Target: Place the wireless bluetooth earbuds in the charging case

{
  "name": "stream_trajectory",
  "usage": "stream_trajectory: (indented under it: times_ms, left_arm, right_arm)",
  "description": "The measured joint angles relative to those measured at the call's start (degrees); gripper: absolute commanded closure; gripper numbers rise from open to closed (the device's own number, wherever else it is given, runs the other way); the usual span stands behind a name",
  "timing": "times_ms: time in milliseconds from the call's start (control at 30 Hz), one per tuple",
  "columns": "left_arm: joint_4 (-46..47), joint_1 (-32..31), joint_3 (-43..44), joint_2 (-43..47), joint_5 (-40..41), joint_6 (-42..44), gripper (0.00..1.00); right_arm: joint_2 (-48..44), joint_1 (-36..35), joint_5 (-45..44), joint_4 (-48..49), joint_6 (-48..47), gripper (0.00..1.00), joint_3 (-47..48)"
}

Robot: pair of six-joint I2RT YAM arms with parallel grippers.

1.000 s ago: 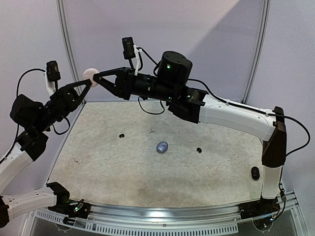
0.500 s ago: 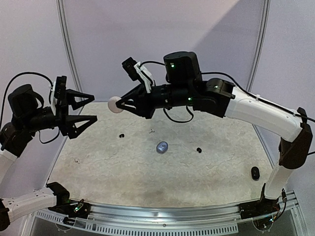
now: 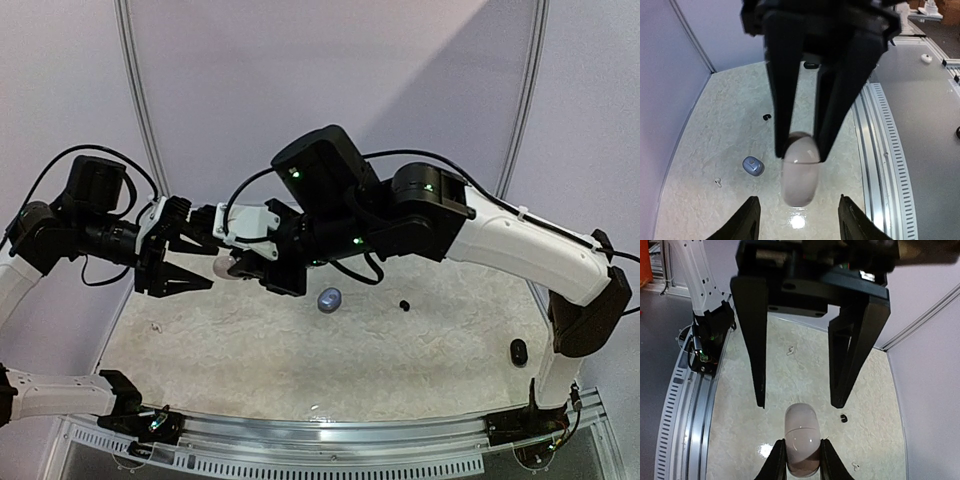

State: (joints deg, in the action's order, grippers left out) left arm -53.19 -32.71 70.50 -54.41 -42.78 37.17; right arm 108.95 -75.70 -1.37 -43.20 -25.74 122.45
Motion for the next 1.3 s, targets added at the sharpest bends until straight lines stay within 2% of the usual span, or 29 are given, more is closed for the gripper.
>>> stream_trajectory:
  times_ms: [167, 333, 733, 833, 1000, 1033, 1067, 1133, 1200, 1300]
  left_arm:
    - [-0.9, -1.4, 1.5, 0.0, -1.0, -0.2, 0.56]
    - [-1.1, -2.2, 1.6, 0.0, -1.3, -1.0, 0.54]
    - [1.4, -4.3, 1.5, -0.4, 3.7, -2.5, 0.56]
    - [1.5, -4.3, 1.3, -0.5, 4.7, -2.0, 0.66]
    - [1.8, -4.4, 1.2, -0.7, 5.5, -0.9, 1.0]
    - [2.0, -4.4, 1.2, -0.7, 5.8, -1.0, 1.0]
    - [2.2, -4.5, 1.2, -0.7, 5.9, -0.7, 1.0]
    - [2.4, -4.5, 1.2, -0.7, 6.2, -1.0, 1.0]
    - [2.7, -4.5, 1.2, -0.5, 6.4, -1.9, 1.0]
    - [4.9, -4.5, 0.1, 0.5, 6.5, -5.5, 1.0]
  right_arm:
    - [1.2, 0.0, -1.8, -0.3, -2.5, 1.0, 0.0]
    - [1.2, 0.0, -1.9, 0.2, -3.1, 1.0, 0.0]
    - [1.2, 0.1, 0.5, 1.7, -3.7, 1.0, 0.0]
    - [1.2, 0.1, 1.7, 3.1, -3.9, 1.0, 0.0]
    - [1.2, 0.1, 2.2, 4.2, -3.3, 1.0, 0.0]
    - [1.2, 0.2, 2.2, 4.3, -3.1, 1.0, 0.0]
    - [1.2, 0.2, 2.2, 4.4, -3.0, 0.96, 0.0]
    - [1.2, 0.3, 2.1, 4.5, -2.6, 0.74, 0.0]
    - [1.1, 0.3, 1.5, 5.0, -2.2, 0.57, -0.2]
    - [0.1, 0.5, 0.1, 8.2, -0.9, 0.41, -3.3]
